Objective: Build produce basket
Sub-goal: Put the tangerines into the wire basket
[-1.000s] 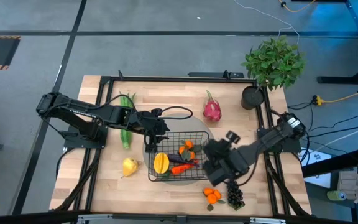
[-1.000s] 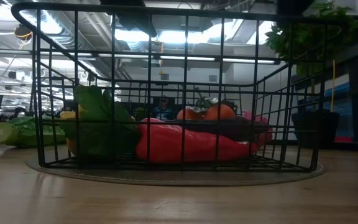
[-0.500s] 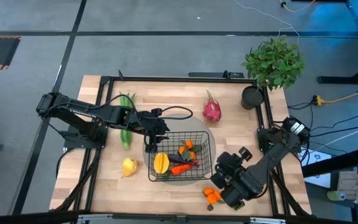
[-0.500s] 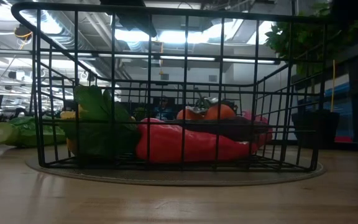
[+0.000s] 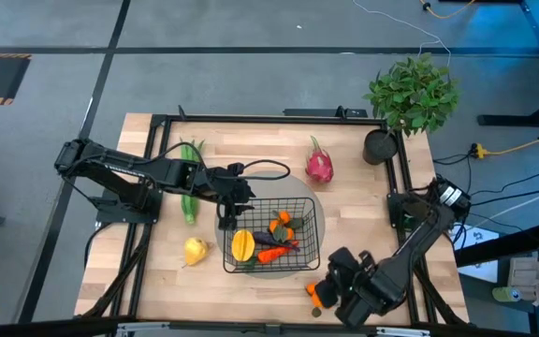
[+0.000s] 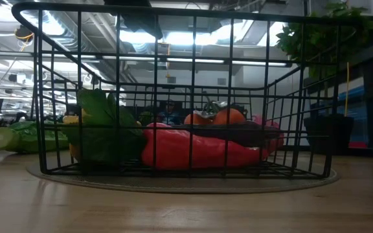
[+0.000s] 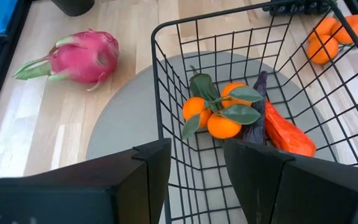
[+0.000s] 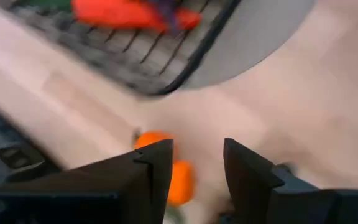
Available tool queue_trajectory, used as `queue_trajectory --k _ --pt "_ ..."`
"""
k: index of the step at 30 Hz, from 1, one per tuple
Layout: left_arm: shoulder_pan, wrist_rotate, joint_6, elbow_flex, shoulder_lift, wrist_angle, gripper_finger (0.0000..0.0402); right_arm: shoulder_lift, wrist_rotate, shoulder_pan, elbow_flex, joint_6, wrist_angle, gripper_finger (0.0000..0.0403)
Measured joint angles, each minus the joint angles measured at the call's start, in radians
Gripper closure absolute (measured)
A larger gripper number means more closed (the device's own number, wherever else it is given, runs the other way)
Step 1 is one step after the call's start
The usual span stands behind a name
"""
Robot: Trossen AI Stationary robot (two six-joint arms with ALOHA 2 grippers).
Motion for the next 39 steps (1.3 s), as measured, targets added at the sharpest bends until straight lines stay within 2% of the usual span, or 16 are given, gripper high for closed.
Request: queue_trajectory --k 8,14,22,32,39 --pt "-0.006 0.001 -0.006 0.000 0.000 -0.001 0.0263 0.000 -0.008 0.036 -0.133 -0.008 0.396 0.0272" --pt "-0.005 0.000 -0.025 0.000 0.000 -0.001 0.0263 0.000 -0.052 0.051 -0.268 -0.003 0.587 0.0272" --pt "-0.006 0.001 -0.056 0.000 0.000 -0.003 0.0263 0.000 -0.085 0.045 -0.355 0.025 0.599 0.0272" --pt "-0.006 0.001 -0.056 0.000 0.000 -0.003 0.0263 0.000 -0.092 0.045 -0.357 0.051 0.520 0.0272" --pt "-0.006 0.001 -0.057 0.000 0.000 -0.003 0.0263 0.000 -0.280 0.044 -0.357 0.178 0.396 0.0272"
